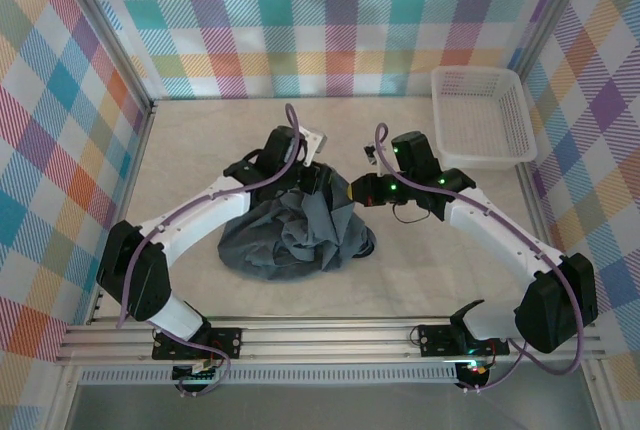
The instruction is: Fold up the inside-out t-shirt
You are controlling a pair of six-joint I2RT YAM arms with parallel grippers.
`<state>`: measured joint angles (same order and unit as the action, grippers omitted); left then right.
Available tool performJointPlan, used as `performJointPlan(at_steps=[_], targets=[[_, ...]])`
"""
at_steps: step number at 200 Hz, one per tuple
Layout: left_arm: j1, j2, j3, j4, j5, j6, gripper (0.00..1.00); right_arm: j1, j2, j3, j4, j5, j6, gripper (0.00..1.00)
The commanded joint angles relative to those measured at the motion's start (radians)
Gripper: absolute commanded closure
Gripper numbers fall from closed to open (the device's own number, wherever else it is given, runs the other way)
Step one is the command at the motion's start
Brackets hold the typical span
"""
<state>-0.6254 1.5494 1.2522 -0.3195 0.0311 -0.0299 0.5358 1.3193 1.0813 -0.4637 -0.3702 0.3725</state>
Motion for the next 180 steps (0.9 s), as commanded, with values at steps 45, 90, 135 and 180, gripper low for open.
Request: performJointPlan(at_steps=[45, 90, 135, 180], targets=[[0.067, -0.115, 0.019, -0.117, 0.333, -0.031, 1.00, 0.012, 0.031, 0.069, -0.203, 0.240, -0.182, 0.91], [0.070, -0.209, -0.034, 0.012, 0.454, -0.149, 1.00, 0.021, 0.154, 0.065, -0.107, 0.100, -0.139, 0.48], [0.144, -0.287, -0.057, 0.001, 0.385, -0.215, 1.00, 0.013, 0.197, 0.046, -0.100, 0.193, -0.064, 0.54], [0.190, -0.319, -0.096, 0.005, 0.395, -0.222, 1.00, -0.008, 0.107, -0.023, -0.070, 0.040, -0.058, 0.58]])
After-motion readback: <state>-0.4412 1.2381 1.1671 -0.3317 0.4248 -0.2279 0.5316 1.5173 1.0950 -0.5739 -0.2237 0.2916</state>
